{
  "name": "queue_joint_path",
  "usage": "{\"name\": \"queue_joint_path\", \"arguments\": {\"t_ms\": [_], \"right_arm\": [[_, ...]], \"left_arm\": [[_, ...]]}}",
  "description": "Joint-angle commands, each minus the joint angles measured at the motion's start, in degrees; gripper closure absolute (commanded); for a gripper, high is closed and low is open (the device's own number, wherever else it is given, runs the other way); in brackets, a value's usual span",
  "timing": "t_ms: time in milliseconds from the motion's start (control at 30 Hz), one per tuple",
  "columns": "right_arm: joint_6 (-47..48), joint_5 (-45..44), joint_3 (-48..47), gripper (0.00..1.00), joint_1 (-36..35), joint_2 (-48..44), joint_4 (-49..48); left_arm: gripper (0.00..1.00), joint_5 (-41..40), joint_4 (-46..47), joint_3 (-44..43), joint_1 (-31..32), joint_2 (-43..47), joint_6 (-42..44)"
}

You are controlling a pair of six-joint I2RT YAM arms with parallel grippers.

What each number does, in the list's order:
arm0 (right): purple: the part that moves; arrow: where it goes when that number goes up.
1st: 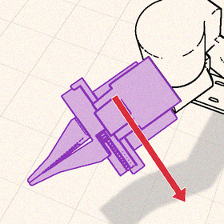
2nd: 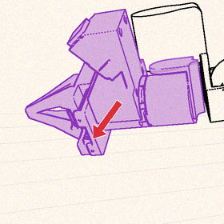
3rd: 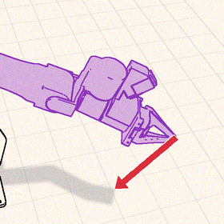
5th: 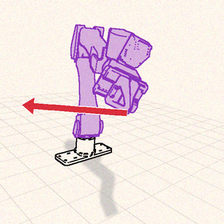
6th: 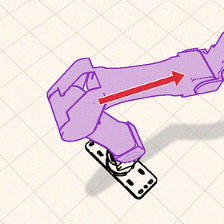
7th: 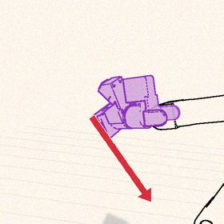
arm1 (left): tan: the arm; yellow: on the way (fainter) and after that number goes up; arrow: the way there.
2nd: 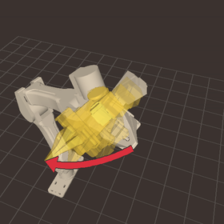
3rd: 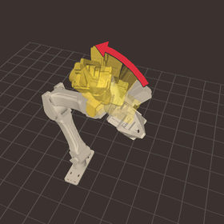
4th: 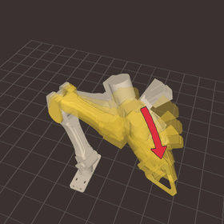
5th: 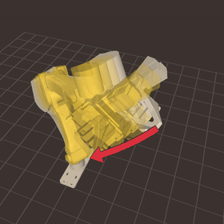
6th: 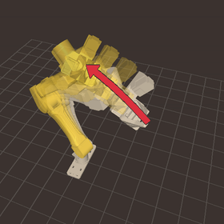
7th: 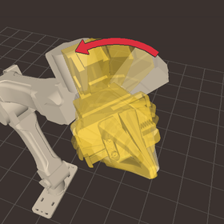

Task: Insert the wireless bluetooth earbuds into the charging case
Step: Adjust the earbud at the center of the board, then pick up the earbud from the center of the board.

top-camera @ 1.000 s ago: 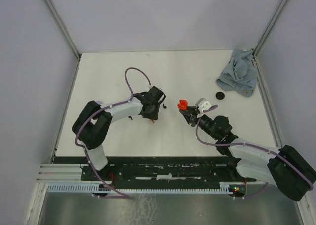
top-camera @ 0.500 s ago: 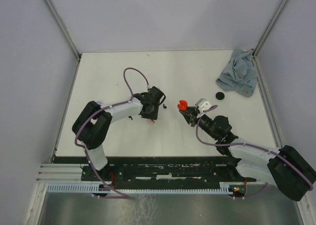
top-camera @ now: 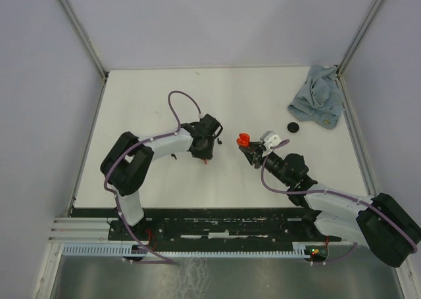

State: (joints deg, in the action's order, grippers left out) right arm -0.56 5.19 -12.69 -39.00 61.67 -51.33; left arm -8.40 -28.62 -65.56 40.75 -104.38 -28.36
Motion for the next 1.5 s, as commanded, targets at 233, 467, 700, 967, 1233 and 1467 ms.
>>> {"name": "queue_joint_path", "arguments": {"t_ms": [233,467,700,967,1233,1467], "right_arm": [[0.6,-1.1,-1.6,0.98,-0.2,-0.7,-1.5],[0.6,-1.0,-1.7,0.98,-0.2,-0.7,-1.5],[0.5,-0.9,-1.8,0.98,-0.2,-0.6,-1.4],[0.6,-0.8,-1.8,0.98,-0.2,-0.6,-1.3],[0.6,-0.8,-1.8,0.98,-0.2,-0.9,-1.1],[0.6,-0.7,-1.9,0.98,-0.2,-1.2,-1.0]], "left_arm": [[0.62,1.5,0.9,-4.6,1.0,-1.1,1.6],[0.60,-1.8,-2.0,-4.5,1.3,-0.1,1.5],[0.60,-2.9,-5.0,-5.9,2.0,-1.8,2.6],[0.63,-2.8,-6.4,-7.6,2.6,-3.5,3.1],[0.63,-2.3,-7.4,-8.4,2.8,-4.6,3.9],[0.67,-2.3,-7.3,-8.8,2.8,-5.4,4.1]]}}
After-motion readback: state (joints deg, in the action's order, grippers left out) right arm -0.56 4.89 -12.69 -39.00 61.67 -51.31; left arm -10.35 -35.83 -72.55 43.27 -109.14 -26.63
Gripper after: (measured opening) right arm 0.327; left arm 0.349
